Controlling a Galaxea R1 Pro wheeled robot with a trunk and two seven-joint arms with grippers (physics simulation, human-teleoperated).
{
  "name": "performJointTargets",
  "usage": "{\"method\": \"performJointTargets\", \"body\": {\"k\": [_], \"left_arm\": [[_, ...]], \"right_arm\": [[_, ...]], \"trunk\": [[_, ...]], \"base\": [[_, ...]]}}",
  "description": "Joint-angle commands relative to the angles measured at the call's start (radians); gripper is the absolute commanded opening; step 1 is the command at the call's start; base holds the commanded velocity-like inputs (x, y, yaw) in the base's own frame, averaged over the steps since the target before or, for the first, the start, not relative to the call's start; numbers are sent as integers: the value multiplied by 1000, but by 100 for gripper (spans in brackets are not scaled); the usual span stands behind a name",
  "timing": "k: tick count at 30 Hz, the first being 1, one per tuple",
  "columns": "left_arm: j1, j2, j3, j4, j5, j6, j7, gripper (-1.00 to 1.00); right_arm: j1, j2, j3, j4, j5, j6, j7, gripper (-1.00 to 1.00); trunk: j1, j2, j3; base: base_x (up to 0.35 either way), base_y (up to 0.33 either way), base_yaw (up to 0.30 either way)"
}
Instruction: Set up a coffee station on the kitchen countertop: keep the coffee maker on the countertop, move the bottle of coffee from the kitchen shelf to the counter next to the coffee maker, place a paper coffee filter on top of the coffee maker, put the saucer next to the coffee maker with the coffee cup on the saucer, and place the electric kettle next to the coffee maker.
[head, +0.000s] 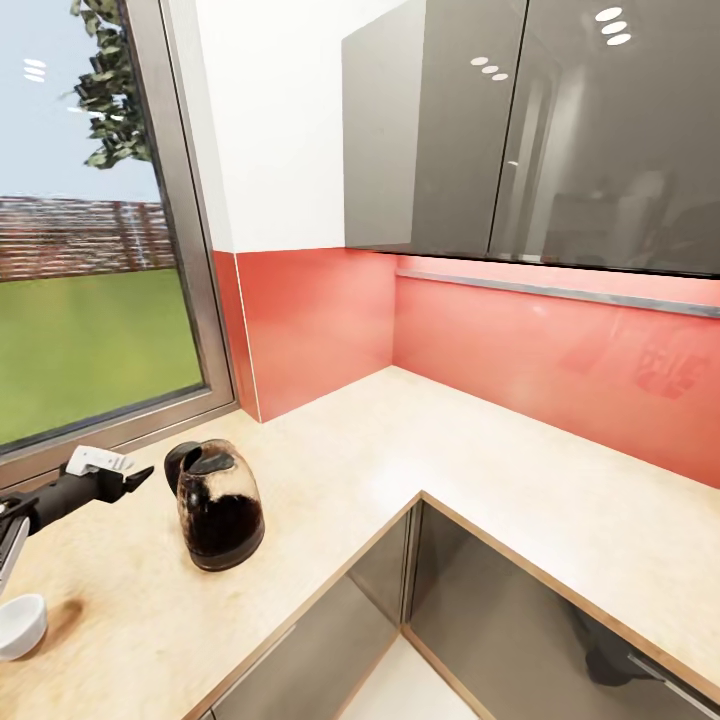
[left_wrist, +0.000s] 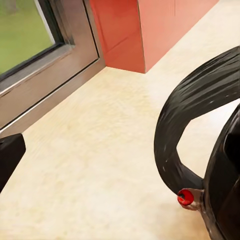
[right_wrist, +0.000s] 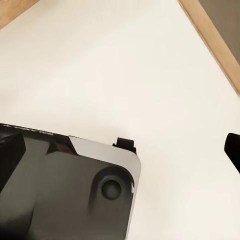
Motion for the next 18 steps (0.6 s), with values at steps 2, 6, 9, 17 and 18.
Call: {"method": "performJointTargets", "body": {"k": [2, 6, 9, 17, 18], "left_arm": [[-1, -2, 2, -1, -9, 3, -7, 100], [-1, -6, 2, 1, -9, 3, -6, 100], [-1, -7, 2, 1, -9, 3, -6, 100], [-1, -28, 2, 1, -10, 2, -7, 100], [-1, -31, 2, 1, -11, 1, -7, 100]], "right_arm": [[-1, 0, 7, 0, -11, -2, 4, 100], [-1, 0, 7, 0, -11, -2, 4, 100], [-1, 0, 7, 0, -11, -2, 4, 100], [-1, 0, 7, 0, -11, -2, 4, 100], [-1, 0, 7, 0, -11, -2, 4, 100]], "trunk": [[1, -2, -2], [1, -2, -2], [1, -2, -2], [1, -2, -2], [1, -2, -2]], "base": [[0, 0, 0], [0, 0, 0], [18, 0, 0], [67, 0, 0], [13, 0, 0]]}}
